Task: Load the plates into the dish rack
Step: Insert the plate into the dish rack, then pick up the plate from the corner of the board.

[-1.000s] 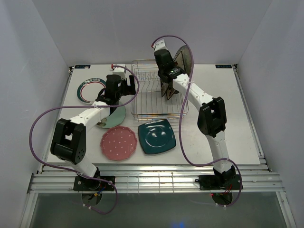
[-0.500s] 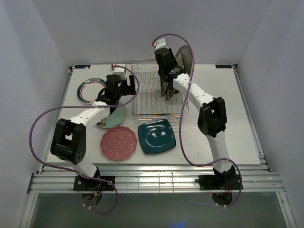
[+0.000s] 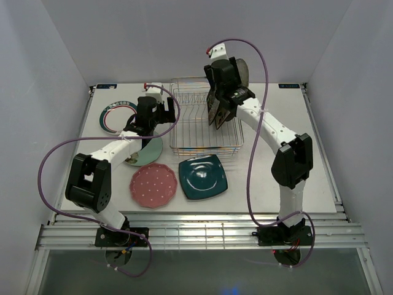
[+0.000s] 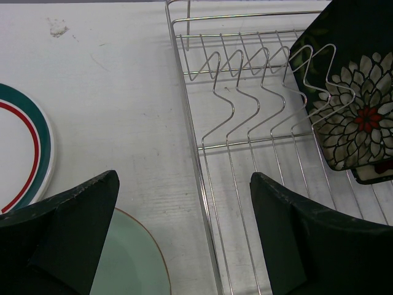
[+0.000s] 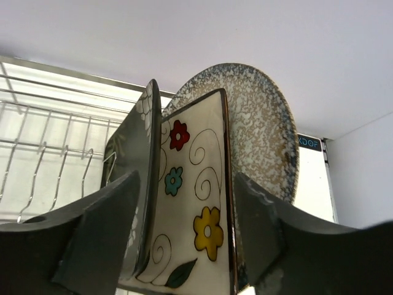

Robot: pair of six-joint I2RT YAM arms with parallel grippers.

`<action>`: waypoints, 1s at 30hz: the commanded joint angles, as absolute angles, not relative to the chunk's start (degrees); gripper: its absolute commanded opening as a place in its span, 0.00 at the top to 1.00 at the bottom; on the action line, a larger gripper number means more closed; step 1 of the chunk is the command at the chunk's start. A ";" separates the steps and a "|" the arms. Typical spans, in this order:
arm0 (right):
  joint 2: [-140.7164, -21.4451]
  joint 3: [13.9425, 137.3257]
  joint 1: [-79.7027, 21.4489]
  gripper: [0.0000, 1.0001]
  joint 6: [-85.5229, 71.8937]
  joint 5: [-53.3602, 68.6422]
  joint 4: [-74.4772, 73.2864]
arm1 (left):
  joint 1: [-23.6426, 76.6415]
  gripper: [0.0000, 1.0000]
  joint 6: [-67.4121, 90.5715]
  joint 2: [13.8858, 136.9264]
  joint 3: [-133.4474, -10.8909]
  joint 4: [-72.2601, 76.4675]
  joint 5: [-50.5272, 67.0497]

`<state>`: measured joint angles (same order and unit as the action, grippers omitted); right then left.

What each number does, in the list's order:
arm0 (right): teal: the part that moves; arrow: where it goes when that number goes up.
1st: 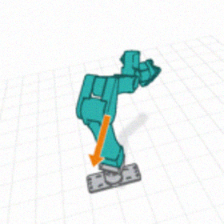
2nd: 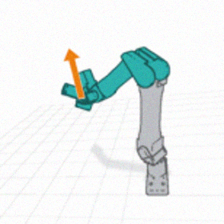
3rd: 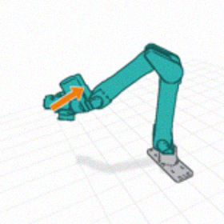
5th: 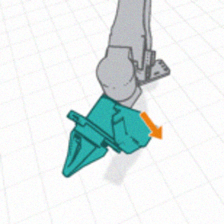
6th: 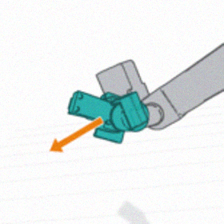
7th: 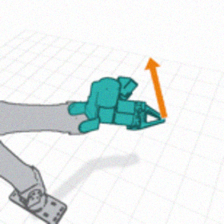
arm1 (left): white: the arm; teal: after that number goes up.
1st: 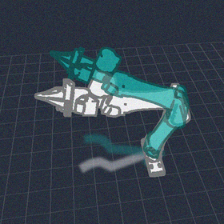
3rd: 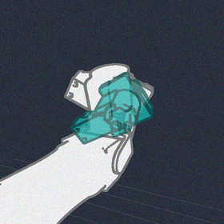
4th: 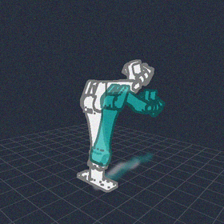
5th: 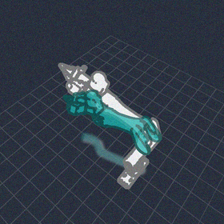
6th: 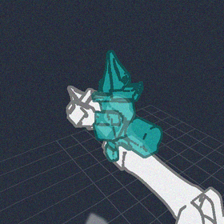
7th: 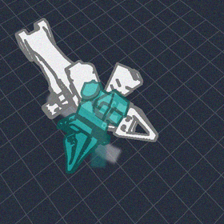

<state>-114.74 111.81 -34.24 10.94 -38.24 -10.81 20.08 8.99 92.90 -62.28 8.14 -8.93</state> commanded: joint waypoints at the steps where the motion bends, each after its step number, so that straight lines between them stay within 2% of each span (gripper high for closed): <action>1: -107.86 106.98 -34.45 0.29 9.58 -35.60 -4.41 | 19.86 0.02 8.70 91.32 -63.72 8.35 -8.61; 5: -103.54 101.79 -34.89 0.21 8.70 -34.28 -2.64 | 19.86 0.02 8.79 91.23 -63.72 8.35 -8.53; 7: -100.83 98.55 -35.07 0.15 8.26 -33.66 -1.76 | 19.86 0.02 8.79 91.23 -63.81 8.35 -8.53; 8: -99.94 97.48 -35.16 0.08 7.65 -33.49 -1.50 | 19.78 0.02 8.79 91.14 -63.63 8.35 -8.53; 30: -72.00 61.72 -35.51 0.10 -8.25 -28.21 6.33 | 19.86 0.02 8.79 90.79 -63.54 8.35 -8.35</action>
<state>-76.47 64.97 -35.38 -3.14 -29.32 2.52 20.08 8.99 92.90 -62.28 8.14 -8.91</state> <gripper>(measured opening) 0.898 0.979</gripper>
